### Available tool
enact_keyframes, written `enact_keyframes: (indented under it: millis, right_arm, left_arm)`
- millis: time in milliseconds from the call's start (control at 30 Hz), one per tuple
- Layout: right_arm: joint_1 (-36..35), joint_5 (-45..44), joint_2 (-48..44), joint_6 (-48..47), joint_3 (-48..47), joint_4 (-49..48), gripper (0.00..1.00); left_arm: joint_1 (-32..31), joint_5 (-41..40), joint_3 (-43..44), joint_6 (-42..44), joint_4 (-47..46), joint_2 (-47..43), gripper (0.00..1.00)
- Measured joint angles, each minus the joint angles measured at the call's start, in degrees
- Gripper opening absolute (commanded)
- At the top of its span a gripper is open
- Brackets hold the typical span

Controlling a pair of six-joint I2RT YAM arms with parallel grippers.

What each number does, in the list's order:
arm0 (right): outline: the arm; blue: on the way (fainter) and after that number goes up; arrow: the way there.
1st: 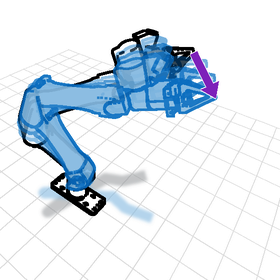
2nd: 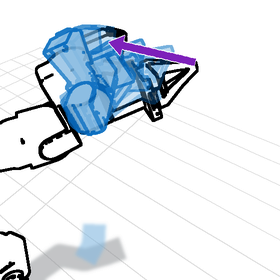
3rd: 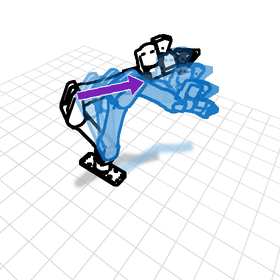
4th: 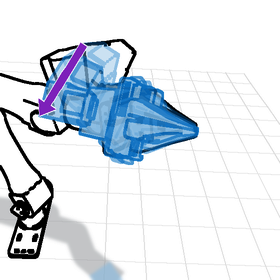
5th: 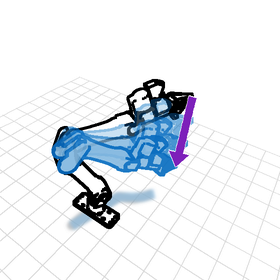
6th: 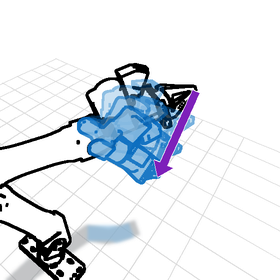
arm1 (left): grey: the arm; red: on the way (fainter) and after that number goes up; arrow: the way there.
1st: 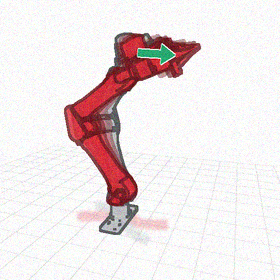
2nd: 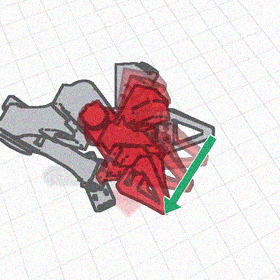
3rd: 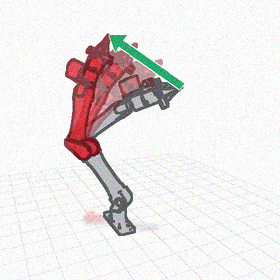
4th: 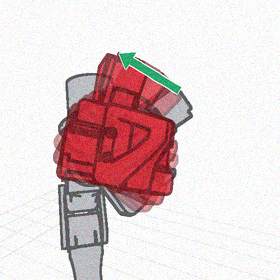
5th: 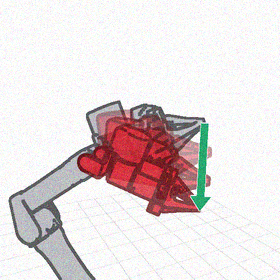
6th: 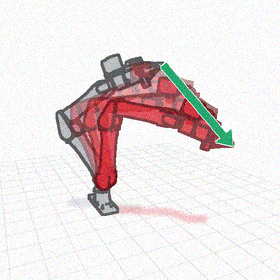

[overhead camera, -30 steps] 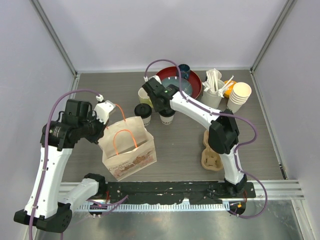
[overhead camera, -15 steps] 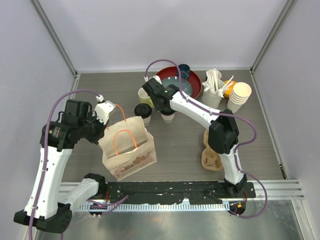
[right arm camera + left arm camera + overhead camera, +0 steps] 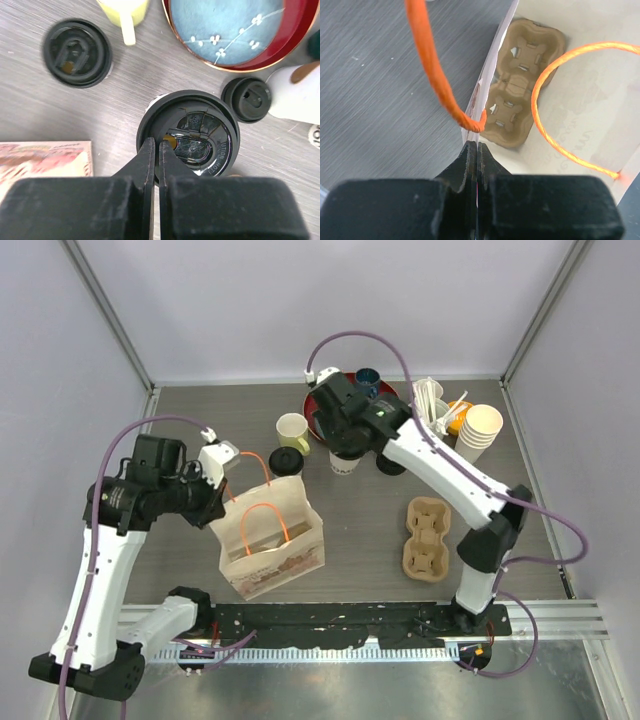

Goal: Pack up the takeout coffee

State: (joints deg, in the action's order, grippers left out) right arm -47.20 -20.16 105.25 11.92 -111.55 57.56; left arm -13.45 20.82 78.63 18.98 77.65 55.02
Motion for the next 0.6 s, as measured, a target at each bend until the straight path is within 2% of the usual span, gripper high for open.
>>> enact_keyframes:
  millis: [133, 300, 600]
  right_arm:
    - [-2.7, -0.1, -5.5, -2.4, -8.9, 6.7, 0.01]
    - [-9.2, 0.4, -7.9, -5.8, -21.9, 13.4, 0.01]
    - [-20.9, 2.5, -9.7, -10.4, -28.2, 16.7, 0.01]
  left_arm:
    - [0.0, 3.2, 0.0, 0.4, 0.0, 2.4, 0.0]
    - [-0.6, 6.0, 0.7, 0.8, 0.0, 4.9, 0.0]
    - [-4.3, 7.5, 1.5, 0.5, 0.0, 6.5, 0.0]
